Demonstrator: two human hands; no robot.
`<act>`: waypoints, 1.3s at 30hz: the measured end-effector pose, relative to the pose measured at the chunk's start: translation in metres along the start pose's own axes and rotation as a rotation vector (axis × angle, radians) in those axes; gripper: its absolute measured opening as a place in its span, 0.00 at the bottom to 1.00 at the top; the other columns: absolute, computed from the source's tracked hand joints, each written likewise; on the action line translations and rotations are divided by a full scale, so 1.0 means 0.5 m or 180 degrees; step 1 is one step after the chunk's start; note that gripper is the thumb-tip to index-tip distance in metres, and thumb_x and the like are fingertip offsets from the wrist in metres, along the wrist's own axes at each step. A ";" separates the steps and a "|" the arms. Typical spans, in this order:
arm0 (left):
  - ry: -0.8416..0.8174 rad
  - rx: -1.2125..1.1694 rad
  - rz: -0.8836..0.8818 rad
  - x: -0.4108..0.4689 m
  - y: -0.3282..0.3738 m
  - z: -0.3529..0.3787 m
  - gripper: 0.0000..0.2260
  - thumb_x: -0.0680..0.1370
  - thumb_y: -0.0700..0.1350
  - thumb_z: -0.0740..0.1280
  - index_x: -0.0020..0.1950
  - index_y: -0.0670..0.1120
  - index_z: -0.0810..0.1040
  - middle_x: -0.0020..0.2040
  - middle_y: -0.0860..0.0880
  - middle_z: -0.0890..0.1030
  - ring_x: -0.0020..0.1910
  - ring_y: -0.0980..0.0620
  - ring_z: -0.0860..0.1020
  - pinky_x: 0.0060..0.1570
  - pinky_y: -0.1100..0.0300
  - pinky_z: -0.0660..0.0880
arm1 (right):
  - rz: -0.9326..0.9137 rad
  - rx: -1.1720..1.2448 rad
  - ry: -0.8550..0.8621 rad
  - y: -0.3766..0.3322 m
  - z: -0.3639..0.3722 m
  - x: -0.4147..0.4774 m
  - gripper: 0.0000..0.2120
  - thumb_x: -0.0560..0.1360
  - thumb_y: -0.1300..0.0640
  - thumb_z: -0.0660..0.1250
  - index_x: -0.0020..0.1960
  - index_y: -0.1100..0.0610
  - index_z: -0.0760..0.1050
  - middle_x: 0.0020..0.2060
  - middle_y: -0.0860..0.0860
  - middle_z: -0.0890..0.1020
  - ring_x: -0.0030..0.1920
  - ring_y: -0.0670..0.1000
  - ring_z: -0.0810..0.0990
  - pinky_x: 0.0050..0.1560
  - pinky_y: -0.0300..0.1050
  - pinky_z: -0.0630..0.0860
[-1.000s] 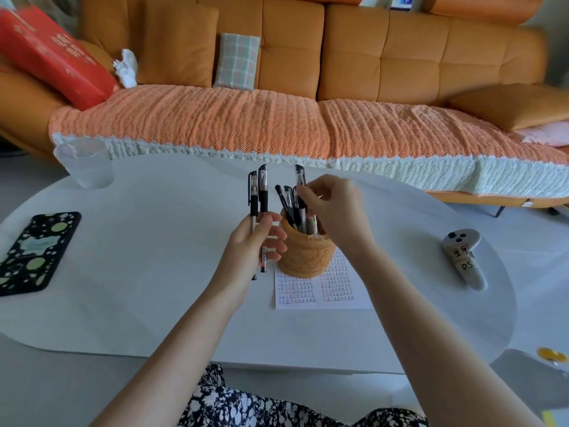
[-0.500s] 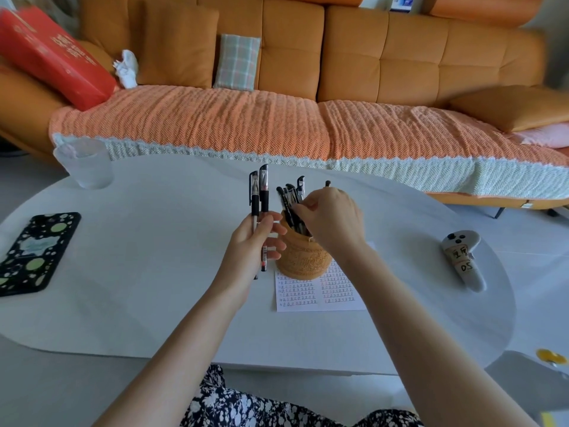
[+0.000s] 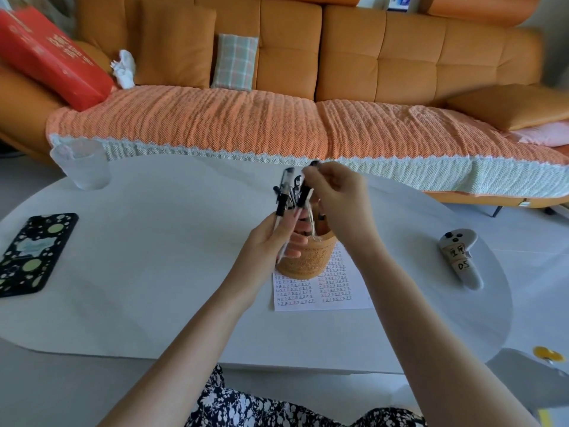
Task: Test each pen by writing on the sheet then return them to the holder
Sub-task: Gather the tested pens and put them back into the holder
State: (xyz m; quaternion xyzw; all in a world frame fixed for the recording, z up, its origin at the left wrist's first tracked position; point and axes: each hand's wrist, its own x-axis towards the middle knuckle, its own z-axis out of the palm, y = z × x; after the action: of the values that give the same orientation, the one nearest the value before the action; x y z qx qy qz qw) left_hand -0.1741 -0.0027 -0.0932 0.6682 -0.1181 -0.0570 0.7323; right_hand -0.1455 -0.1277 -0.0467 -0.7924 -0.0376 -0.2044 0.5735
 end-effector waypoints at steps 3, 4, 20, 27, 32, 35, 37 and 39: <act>0.0480 -0.0059 0.0127 0.011 0.004 -0.011 0.13 0.81 0.47 0.56 0.60 0.46 0.76 0.49 0.52 0.78 0.45 0.59 0.76 0.46 0.65 0.75 | -0.0081 0.0222 0.0521 -0.008 -0.036 0.018 0.08 0.79 0.59 0.63 0.43 0.62 0.75 0.30 0.55 0.75 0.27 0.47 0.71 0.30 0.37 0.68; 0.0594 -0.0014 0.0156 0.014 0.005 -0.016 0.13 0.81 0.48 0.56 0.60 0.47 0.76 0.48 0.54 0.78 0.46 0.59 0.75 0.46 0.64 0.74 | -0.0123 0.0173 0.0671 -0.008 -0.046 0.024 0.08 0.79 0.58 0.62 0.43 0.61 0.74 0.31 0.55 0.75 0.29 0.49 0.71 0.31 0.41 0.69; 0.0422 -0.0207 0.0021 0.015 0.000 -0.002 0.09 0.81 0.47 0.57 0.48 0.47 0.76 0.39 0.52 0.76 0.37 0.58 0.74 0.38 0.66 0.70 | -0.0063 -0.1447 0.0535 0.053 -0.054 0.016 0.19 0.76 0.49 0.66 0.62 0.60 0.74 0.48 0.53 0.79 0.44 0.48 0.75 0.39 0.31 0.67; 0.0272 -0.0253 0.0021 0.012 -0.001 0.000 0.10 0.81 0.46 0.57 0.47 0.46 0.76 0.35 0.54 0.76 0.34 0.59 0.74 0.34 0.67 0.69 | -0.0331 -0.1013 0.0480 0.032 -0.034 0.013 0.11 0.76 0.55 0.67 0.55 0.58 0.79 0.43 0.52 0.80 0.36 0.41 0.73 0.38 0.26 0.67; 0.0089 -0.0127 -0.0062 0.013 -0.002 0.006 0.10 0.81 0.46 0.57 0.45 0.46 0.76 0.32 0.54 0.76 0.31 0.59 0.73 0.32 0.67 0.68 | -0.0019 -0.0059 -0.0368 -0.002 0.002 -0.009 0.10 0.73 0.54 0.71 0.54 0.55 0.80 0.37 0.53 0.82 0.36 0.51 0.80 0.42 0.45 0.77; 0.0009 0.0011 -0.0075 0.012 -0.003 0.013 0.10 0.81 0.46 0.57 0.45 0.46 0.76 0.33 0.52 0.76 0.30 0.59 0.73 0.31 0.68 0.69 | 0.0020 0.0023 -0.0385 -0.006 0.013 -0.007 0.03 0.73 0.61 0.71 0.46 0.57 0.81 0.34 0.51 0.82 0.32 0.44 0.79 0.36 0.40 0.77; -0.0046 0.0147 -0.0055 0.011 0.002 0.014 0.11 0.81 0.47 0.56 0.44 0.47 0.75 0.34 0.52 0.76 0.30 0.60 0.72 0.31 0.68 0.68 | 0.0091 0.0012 -0.0437 -0.007 0.012 -0.006 0.04 0.73 0.58 0.71 0.44 0.59 0.80 0.31 0.49 0.80 0.27 0.43 0.76 0.31 0.38 0.75; -0.0132 0.0317 -0.0005 0.013 0.008 0.014 0.11 0.81 0.47 0.56 0.43 0.48 0.74 0.34 0.53 0.76 0.31 0.61 0.72 0.32 0.68 0.68 | 0.0086 -0.0043 -0.0491 -0.006 0.010 -0.005 0.09 0.73 0.56 0.71 0.41 0.62 0.78 0.28 0.52 0.78 0.25 0.45 0.73 0.30 0.42 0.73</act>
State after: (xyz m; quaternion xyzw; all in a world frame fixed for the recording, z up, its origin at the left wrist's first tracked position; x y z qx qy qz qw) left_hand -0.1701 -0.0108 -0.0881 0.7025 -0.1355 -0.0655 0.6955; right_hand -0.1475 -0.1217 -0.0460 -0.8101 -0.0696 -0.1352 0.5662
